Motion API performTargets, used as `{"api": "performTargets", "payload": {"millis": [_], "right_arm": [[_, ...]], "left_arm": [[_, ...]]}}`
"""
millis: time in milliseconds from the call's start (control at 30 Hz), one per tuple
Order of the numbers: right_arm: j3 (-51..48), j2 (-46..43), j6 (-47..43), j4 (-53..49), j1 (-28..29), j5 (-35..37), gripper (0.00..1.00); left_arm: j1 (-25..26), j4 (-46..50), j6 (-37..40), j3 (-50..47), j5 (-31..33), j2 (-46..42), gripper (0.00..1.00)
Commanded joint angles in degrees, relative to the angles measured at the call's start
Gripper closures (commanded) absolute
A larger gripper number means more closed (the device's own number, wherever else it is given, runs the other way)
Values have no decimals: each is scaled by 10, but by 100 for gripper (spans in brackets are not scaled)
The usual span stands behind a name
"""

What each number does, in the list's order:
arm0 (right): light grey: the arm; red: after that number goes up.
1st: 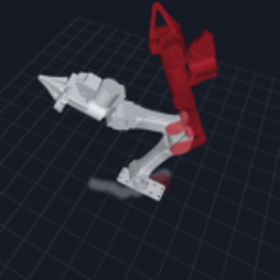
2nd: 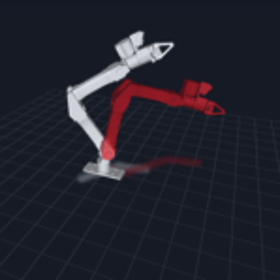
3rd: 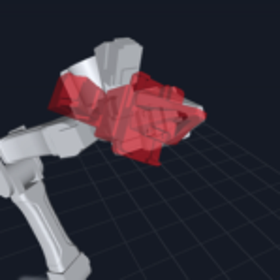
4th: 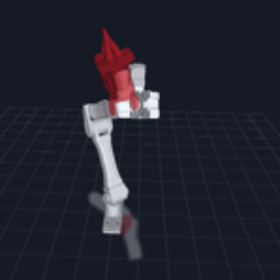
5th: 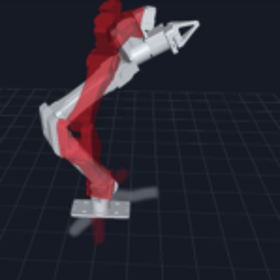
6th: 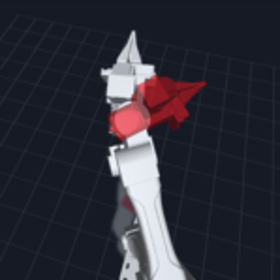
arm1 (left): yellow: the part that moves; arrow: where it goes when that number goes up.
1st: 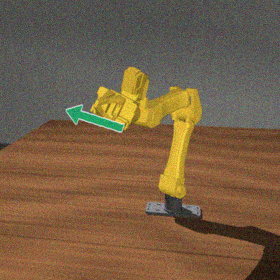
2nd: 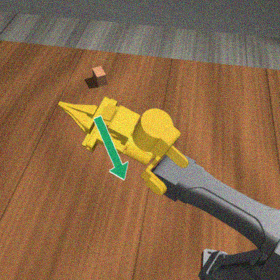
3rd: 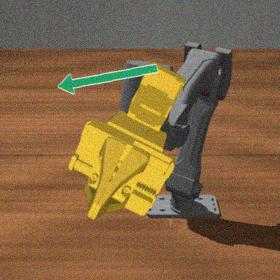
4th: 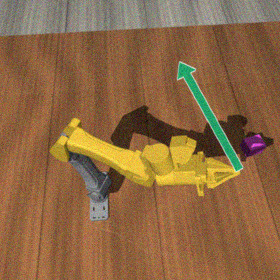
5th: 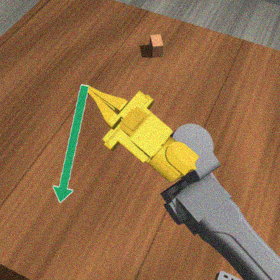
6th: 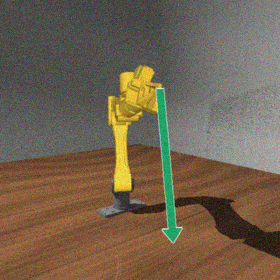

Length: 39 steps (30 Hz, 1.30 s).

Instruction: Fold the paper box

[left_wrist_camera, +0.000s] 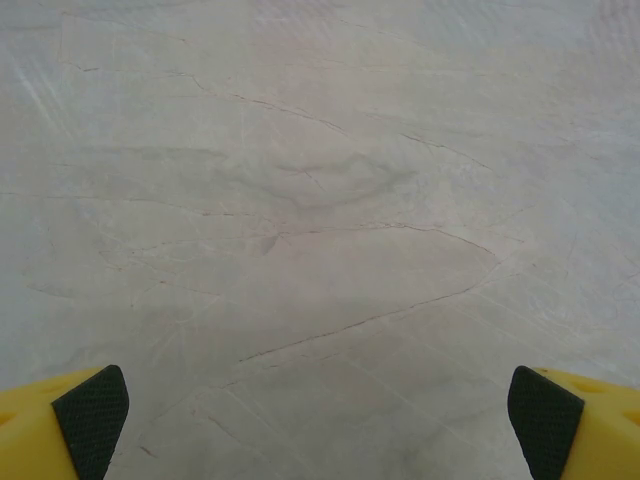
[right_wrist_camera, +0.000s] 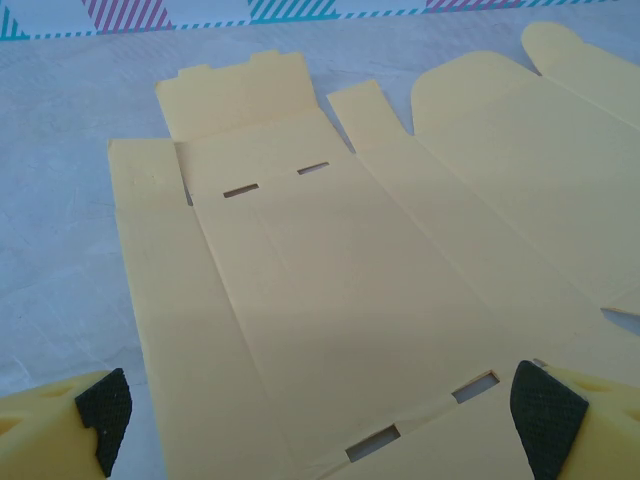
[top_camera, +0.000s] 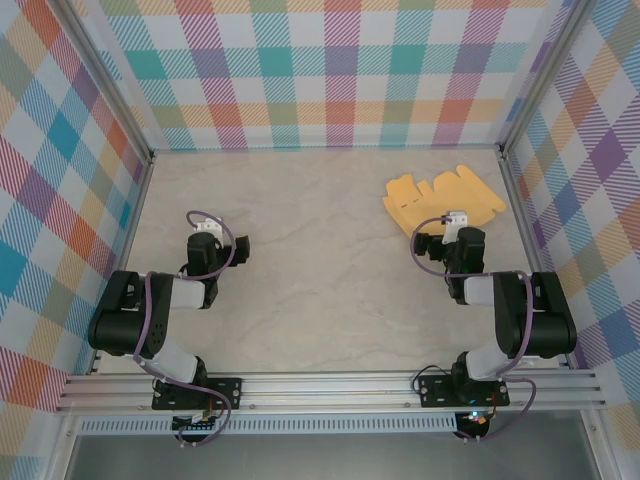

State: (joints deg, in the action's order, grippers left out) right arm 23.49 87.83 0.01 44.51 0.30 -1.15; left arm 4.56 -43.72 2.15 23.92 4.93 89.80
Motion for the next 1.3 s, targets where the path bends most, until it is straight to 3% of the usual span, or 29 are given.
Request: {"api": "performTargets", "payload": {"millis": [0,1133,1267], "right_arm": [[7,-4,4,8,-4,-13,0],[7,-7,7,9,-4,-9,0],[25,-91,33,-105,-5,41,0]], "left_arm": [[-9,-21,-2,4,-11,-1,0],[-8,-25,-3,2,-5,-3,0],[-2,40,-21,10,59,-66,0]]}}
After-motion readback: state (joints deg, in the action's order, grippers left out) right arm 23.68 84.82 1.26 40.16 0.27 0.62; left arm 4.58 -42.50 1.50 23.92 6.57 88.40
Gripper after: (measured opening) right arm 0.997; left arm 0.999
